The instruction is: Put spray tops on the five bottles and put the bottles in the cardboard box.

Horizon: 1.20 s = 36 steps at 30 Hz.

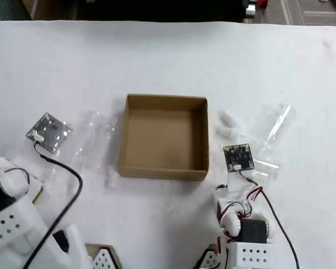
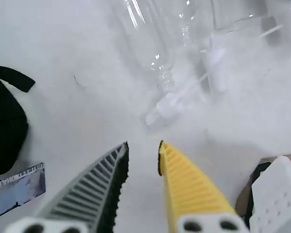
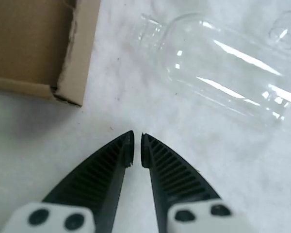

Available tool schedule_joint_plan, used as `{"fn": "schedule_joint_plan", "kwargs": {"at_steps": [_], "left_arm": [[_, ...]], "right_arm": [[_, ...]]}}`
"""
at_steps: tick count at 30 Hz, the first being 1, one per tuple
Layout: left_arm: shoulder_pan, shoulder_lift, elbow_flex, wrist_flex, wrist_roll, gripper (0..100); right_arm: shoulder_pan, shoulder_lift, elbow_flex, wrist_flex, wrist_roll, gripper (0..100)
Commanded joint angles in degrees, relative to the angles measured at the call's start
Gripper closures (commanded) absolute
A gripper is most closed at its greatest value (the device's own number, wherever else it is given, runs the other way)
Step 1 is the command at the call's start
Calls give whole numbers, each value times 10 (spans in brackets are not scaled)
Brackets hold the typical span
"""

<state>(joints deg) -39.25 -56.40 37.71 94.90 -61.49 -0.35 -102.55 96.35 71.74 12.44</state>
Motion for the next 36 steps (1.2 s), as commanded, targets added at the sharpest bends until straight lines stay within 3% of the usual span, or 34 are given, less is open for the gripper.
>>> {"fn": "schedule_joint_plan", "kwargs": {"at_steps": [1,8,15,19,20,25,31,36], "left_arm": [[-10,49,-21,4,-6,880],[-22,114,-21,-34,8,877],[-69,160,-21,-28,-158,880],[-95,167,-21,40,-252,991],[-95,167,-21,51,-259,966],[-94,169,33,45,-251,972],[-87,169,143,-59,-250,977],[-71,170,192,-73,-250,977]], "right_arm": [[0,-4,5,1,4,982],[0,-4,5,1,4,982],[0,-4,5,1,4,982],[0,-4,5,1,4,982],[0,-4,5,1,4,982],[0,-4,5,1,4,982],[0,-4,5,1,4,982],[0,-4,5,1,4,982]]}}
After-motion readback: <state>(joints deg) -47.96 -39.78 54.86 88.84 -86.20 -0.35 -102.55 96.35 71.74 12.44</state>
